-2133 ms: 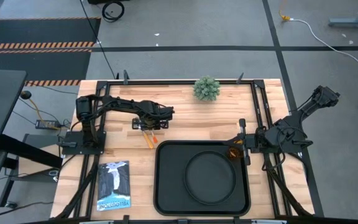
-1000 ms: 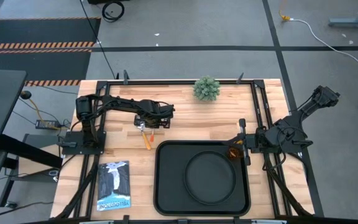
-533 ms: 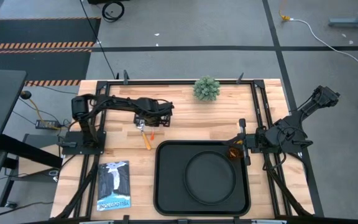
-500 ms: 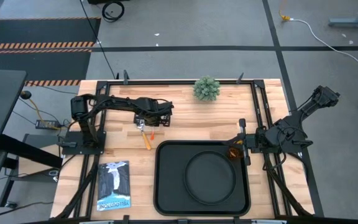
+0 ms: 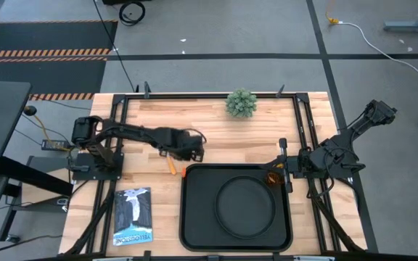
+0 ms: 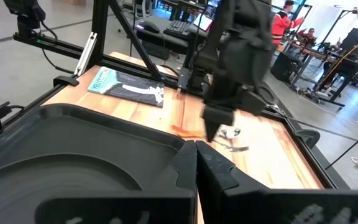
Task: Pick and place plate/cup/fork/spoon on tray
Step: Put the orange fork to the left of the black plate on the black tray
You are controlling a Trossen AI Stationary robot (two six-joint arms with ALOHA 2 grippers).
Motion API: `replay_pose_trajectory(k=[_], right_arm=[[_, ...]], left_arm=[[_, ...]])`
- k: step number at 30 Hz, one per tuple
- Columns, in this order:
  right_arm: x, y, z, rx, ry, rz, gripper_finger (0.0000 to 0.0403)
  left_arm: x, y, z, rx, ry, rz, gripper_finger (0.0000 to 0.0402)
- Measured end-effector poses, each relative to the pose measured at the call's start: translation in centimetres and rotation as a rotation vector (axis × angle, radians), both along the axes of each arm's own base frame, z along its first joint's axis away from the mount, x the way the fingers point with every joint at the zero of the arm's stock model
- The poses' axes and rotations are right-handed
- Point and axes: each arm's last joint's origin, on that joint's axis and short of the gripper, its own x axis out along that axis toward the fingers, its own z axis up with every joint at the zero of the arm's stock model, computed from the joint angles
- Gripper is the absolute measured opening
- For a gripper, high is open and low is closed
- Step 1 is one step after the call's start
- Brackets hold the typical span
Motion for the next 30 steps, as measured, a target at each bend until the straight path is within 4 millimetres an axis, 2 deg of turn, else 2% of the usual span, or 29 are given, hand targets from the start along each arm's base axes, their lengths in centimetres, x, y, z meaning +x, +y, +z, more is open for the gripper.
replay_pose_trajectory(k=[9,13,18,23,30], right_arm=[[0.0,0.0,-0.1,-0.002,0.006,0.0,0.0006],[0.0,0.0,-0.1,-0.003,0.006,0.0,0.0006],[0.0,0.0,-0.1,-0.003,0.006,0.0,0.0006],[0.0,0.0,-0.1,-0.003,0.008,0.007,0.0006],[0.0,0.0,-0.1,-0.003,0.007,0.007,0.0006]], left_arm=[[0.8,-8.0,0.2,-0.01,-0.173,-0.039,0.0023],[1.3,-10.6,0.8,-0.006,-0.321,-0.032,0.0023],[1.7,-12.6,1.6,0.004,-0.472,-0.026,0.0023],[2.3,-14.1,1.7,0.004,-0.535,-0.033,0.0023],[5.0,-16.1,2.8,0.034,-0.562,-0.099,0.0023]])
